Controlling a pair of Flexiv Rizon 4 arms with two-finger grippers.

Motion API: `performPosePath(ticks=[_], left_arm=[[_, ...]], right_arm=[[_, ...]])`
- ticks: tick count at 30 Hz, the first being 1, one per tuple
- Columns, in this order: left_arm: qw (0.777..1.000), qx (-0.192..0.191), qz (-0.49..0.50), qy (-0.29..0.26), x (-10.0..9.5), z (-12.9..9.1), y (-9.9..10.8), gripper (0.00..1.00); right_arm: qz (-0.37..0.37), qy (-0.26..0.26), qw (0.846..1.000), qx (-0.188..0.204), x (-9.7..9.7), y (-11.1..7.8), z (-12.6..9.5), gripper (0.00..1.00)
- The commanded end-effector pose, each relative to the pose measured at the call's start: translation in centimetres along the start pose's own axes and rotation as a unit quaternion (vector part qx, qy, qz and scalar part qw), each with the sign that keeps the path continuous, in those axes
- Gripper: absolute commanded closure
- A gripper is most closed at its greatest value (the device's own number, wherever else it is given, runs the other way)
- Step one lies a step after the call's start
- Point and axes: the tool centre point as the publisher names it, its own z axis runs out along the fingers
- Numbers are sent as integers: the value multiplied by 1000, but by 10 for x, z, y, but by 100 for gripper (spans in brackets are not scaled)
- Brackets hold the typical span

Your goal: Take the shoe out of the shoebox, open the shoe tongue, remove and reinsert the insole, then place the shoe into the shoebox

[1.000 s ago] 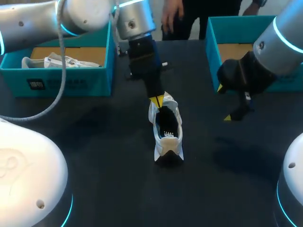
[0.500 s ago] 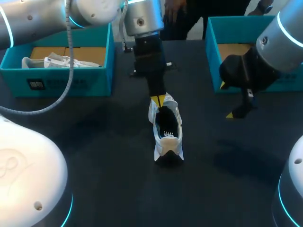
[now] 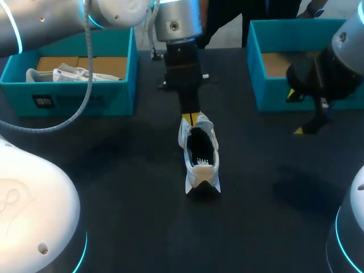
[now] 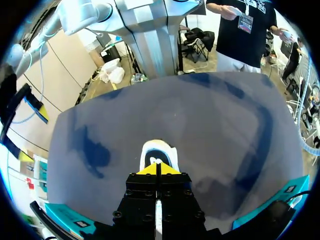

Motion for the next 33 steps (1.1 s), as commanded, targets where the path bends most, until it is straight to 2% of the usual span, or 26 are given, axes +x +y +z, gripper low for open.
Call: performPosePath(ticks=[1,7,15,25,33], left_arm=[[1000,2,-1,13,-1,-7,4,100],[999,10,-3,41,5,-3,10,100],[999,10,-4,52,15,5,12,100],[998,-7,2,67,24,27,26,100],[998,-25,-3,65,22,41,38,100]], right_arm=[[-5,-6,1000,1,10,-14,-24,0],[-3,3,1000,-4,6,-20,-34,0],[-3,3,1000,-4,6,-20,-34,0],[-3,3,1000,-4,6,-20,-34,0],[-3,3,1000,-4,6,-20,-34,0]])
